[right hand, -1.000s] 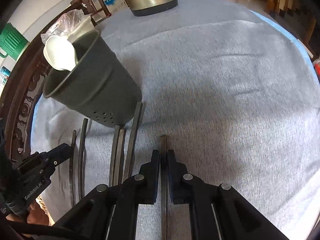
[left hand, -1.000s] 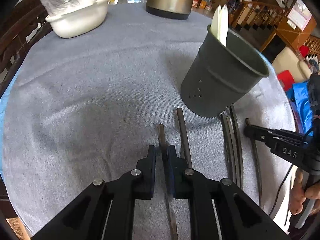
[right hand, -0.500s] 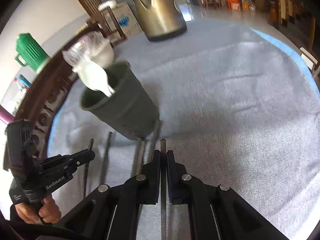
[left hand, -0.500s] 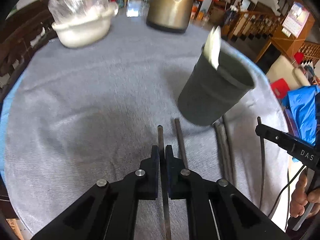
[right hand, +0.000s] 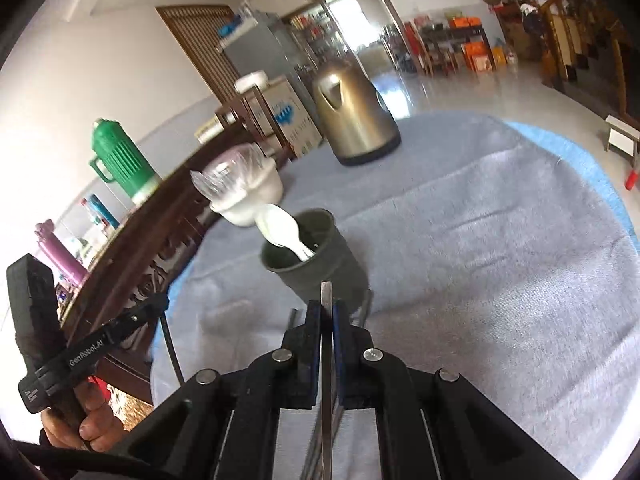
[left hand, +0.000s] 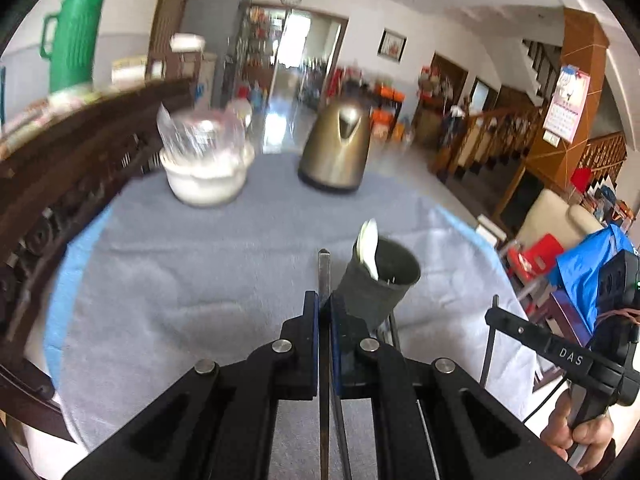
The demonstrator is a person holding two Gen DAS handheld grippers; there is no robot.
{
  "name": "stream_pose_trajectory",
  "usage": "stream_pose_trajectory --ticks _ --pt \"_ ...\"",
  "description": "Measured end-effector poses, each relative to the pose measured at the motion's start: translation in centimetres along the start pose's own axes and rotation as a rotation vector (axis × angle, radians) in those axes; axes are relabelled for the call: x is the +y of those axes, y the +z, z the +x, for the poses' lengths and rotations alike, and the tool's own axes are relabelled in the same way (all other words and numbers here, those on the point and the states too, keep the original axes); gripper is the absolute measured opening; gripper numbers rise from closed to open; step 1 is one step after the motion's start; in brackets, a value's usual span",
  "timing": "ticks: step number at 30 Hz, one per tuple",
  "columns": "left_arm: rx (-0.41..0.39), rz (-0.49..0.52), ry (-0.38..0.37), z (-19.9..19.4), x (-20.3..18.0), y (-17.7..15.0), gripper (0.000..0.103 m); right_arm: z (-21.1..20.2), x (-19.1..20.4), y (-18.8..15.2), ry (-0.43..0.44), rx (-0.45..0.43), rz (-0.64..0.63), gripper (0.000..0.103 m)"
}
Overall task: Organize utensils
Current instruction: 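Lift the chopstick with the right tool while the left tool lifts its chopstick above the cup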
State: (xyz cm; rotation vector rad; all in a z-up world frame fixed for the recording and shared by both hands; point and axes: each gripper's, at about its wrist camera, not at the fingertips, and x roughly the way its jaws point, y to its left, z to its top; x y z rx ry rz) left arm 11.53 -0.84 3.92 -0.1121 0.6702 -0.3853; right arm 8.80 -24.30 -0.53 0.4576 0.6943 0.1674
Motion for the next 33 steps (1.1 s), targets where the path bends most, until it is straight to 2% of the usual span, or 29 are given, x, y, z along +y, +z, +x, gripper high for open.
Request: stream_pose_trajectory --ticks 6,15,20,33 --pt "-0.097 0.028 0.028 -3.5 -0.8 0.1 0.006 -2.9 1.6 -0.2 0.026 -0.102 -0.024 0.006" --pt "-0.172 0.046 0.052 -5.9 -1.2 0.1 0.006 -6.3 3.6 0.0 0.039 -0.248 -0.056 0.006" --pt "-0.201 0.066 0.070 -6.6 -1.6 0.1 0.006 -7.0 4.4 0.1 0.035 -0.283 -0.065 0.006" --pt "-0.208 0.105 0.136 -6.4 -2.3 0.9 0.006 -7.2 5.4 0.3 0.024 -0.307 -0.072 0.006"
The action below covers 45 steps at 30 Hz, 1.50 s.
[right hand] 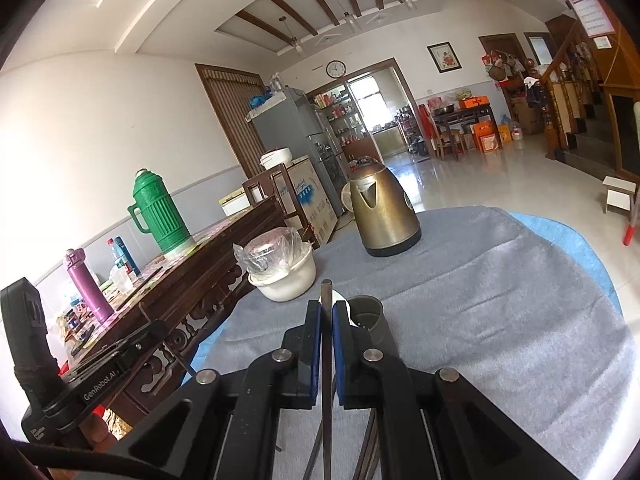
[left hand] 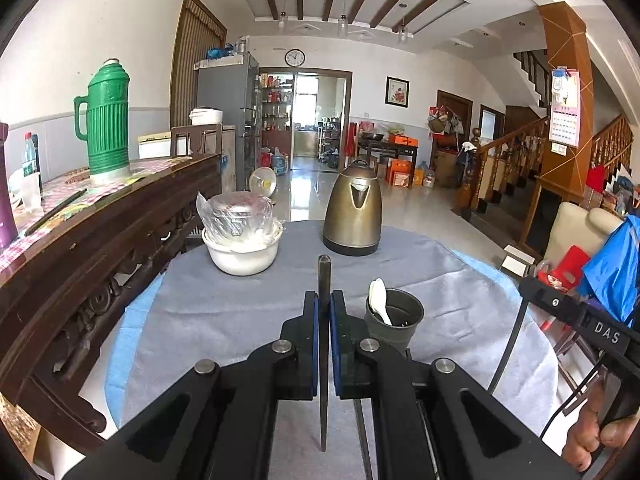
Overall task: Organize utensils
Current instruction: 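Lift the chopstick with the right tool while the left tool lifts its chopstick above the cup, then lower the chopstick into the cup with the left tool while the right tool lowers its chopstick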
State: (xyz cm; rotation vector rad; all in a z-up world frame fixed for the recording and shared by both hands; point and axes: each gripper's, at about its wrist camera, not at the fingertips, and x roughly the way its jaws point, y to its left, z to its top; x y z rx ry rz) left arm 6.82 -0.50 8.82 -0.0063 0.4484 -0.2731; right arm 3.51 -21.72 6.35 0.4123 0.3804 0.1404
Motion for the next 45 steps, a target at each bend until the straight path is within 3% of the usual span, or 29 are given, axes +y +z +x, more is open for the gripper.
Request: stream_pose_trajectory --ticks 19,31,45 --pt "-0.047 0.075 0.029 0.1 -2.0 2.5 0.006 -1.4 1.0 3.8 0.005 -0.122 -0.041 0.006" --pt "-0.107 0.094 0.027 -0.6 -2.6 5.9 0.006 -1.9 2.2 7.2 0.014 -0.187 -0.090 0.006" --pt "-0.221 0.028 -0.071 -0.3 -2.3 10.8 0.006 -1.3 4.1 11.7 -0.012 -0.292 -0.121 0.006"
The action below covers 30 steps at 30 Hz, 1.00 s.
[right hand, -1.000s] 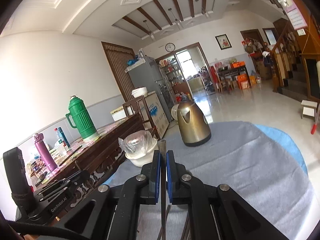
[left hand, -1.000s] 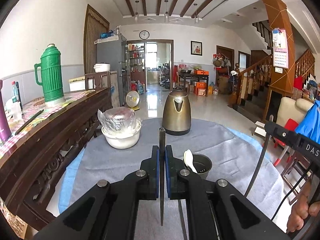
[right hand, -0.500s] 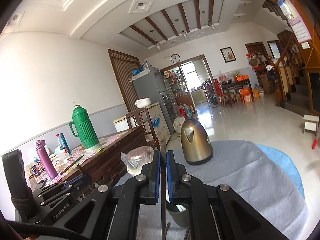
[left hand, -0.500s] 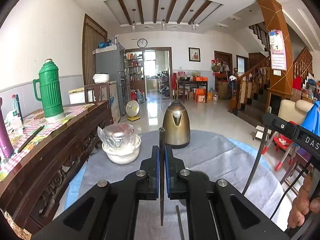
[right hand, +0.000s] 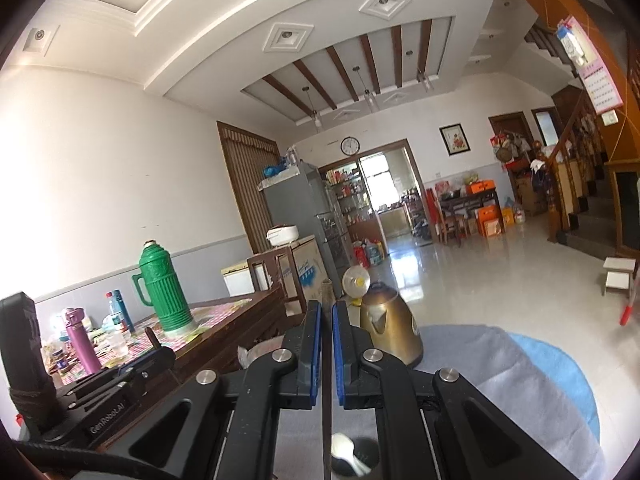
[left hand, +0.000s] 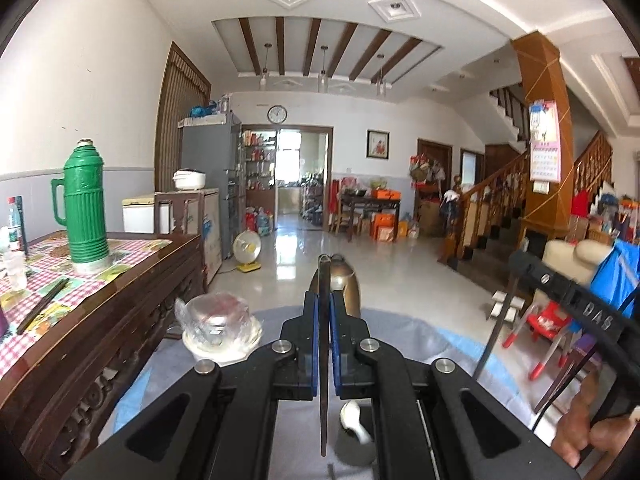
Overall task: Organize utensils
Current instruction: 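Lower the chopstick into the cup with the left tool while the right tool lowers its chopstick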
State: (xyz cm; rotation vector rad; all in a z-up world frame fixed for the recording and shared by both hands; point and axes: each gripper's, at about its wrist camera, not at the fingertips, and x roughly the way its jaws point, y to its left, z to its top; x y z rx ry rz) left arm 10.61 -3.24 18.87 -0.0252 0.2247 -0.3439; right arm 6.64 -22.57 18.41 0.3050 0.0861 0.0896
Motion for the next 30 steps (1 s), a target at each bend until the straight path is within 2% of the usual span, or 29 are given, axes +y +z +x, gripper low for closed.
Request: stream_pose_trajectory --ticks 5,11,22,30 --pt "-0.037 -0.059 -0.048 1.6 0.4 0.7 0.006 1.6 1.1 0.6 -0.044 -0.047 -0.040 0.006" --pt "-0.061 -0.121 -0.080 3.3 1.0 0.3 0.006 4.6 1.4 -0.1 -0.094 -0.051 -0.047 0.006" --pt "0.026 -0.196 -0.081 7.7 1.9 -3.4 0.006 8.8 0.3 -3.1 -0.153 0.008 -0.060 0.006" --pt "0.089 -0.191 -0.051 10.1 0.4 -6.1 0.006 9.1 0.3 -3.9 -0.174 -0.015 -0.097 0.007"
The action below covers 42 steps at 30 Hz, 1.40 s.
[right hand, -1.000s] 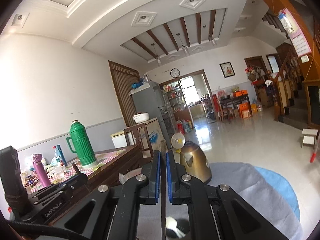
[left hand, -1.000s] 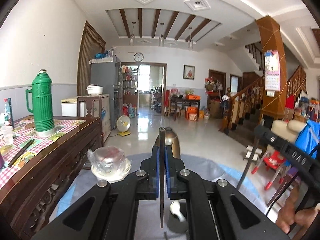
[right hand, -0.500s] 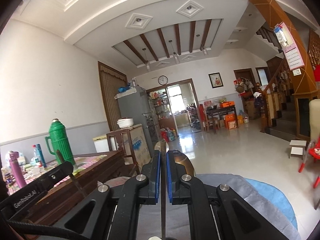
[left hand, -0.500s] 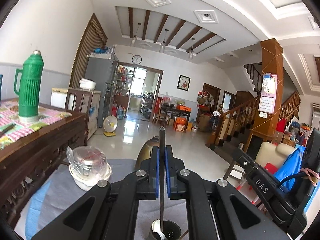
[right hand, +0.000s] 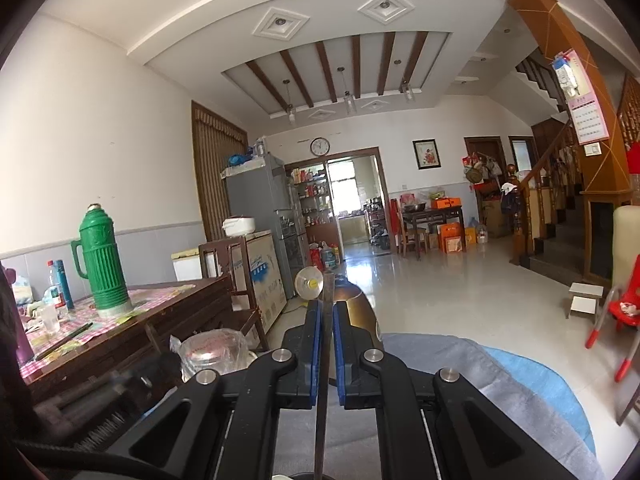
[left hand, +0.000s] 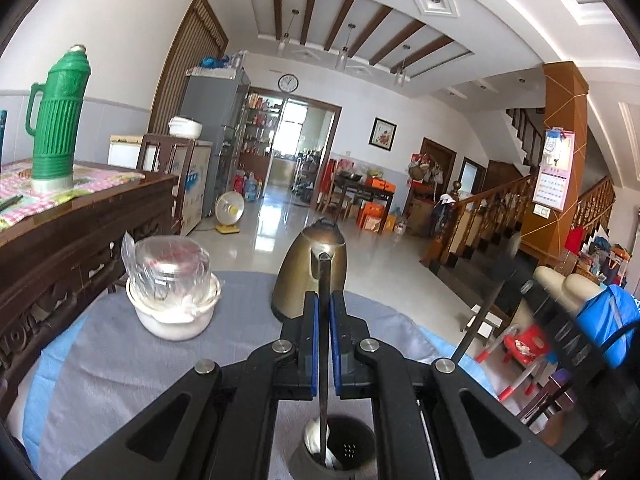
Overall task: Organize utensils
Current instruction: 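Lower the chopstick into the cup with the left tool while the right tool lowers its chopstick, then open both tools to release the chopsticks into the gray cup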
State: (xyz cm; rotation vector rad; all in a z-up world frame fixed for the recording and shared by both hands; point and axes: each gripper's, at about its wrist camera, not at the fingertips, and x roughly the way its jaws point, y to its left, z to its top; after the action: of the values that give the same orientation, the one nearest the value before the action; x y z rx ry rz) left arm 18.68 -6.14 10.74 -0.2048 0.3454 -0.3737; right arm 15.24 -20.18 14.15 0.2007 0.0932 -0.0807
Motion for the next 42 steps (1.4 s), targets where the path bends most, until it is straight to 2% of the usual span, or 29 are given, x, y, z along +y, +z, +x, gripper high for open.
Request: stream_pose_trajectory --ticks 6,17,25,26,28,30,32,34,36,39,42 --pt "-0.012 -0.006 0.016 0.2 0.2 -0.5 0.006 0.4 0.2 0.8 -0.013 -0.036 0.022 0.006" --pt "0.066 -0.009 0.010 2.0 1.0 -2.6 0.006 2.0 -0.7 -2.3 -0.013 0.075 0.031 0.006" --pt "0.105 -0.012 -0.030 0.8 1.6 -2.9 0.008 1.2 -2.6 -3.8 0.041 0.188 0.087 0.008" --pt "0.104 -0.009 -0.030 0.4 1.6 -2.8 0.010 1.0 -3.0 -3.8 0.054 0.208 0.109 0.008" --pt "0.097 0.001 -0.024 -0.8 1.7 -2.7 0.036 0.6 -3.6 -3.8 0.058 0.227 0.133 0.008" --pt "0.074 0.005 -0.014 -2.4 2.0 -2.7 0.045 -0.2 -4.3 -3.7 0.066 0.236 0.160 0.009" --pt "0.065 0.031 0.001 -3.9 2.2 -2.7 0.047 -1.0 -4.8 -3.6 0.076 0.240 0.184 0.009" --pt "0.071 0.054 0.024 -5.1 2.3 -3.0 0.056 -2.3 -5.4 -3.4 0.077 0.232 0.205 0.009" --pt "0.077 0.068 0.036 -6.4 2.6 -3.6 0.058 -3.6 -6.0 -3.4 0.074 0.223 0.219 0.009" --pt "0.111 0.098 0.066 -8.3 2.9 -5.0 0.065 -5.5 -7.3 -3.6 0.065 0.218 0.258 0.009" --pt "0.168 0.138 0.086 -10.4 3.2 -7.9 0.068 -7.4 -8.4 -4.4 0.044 0.233 0.265 0.009"
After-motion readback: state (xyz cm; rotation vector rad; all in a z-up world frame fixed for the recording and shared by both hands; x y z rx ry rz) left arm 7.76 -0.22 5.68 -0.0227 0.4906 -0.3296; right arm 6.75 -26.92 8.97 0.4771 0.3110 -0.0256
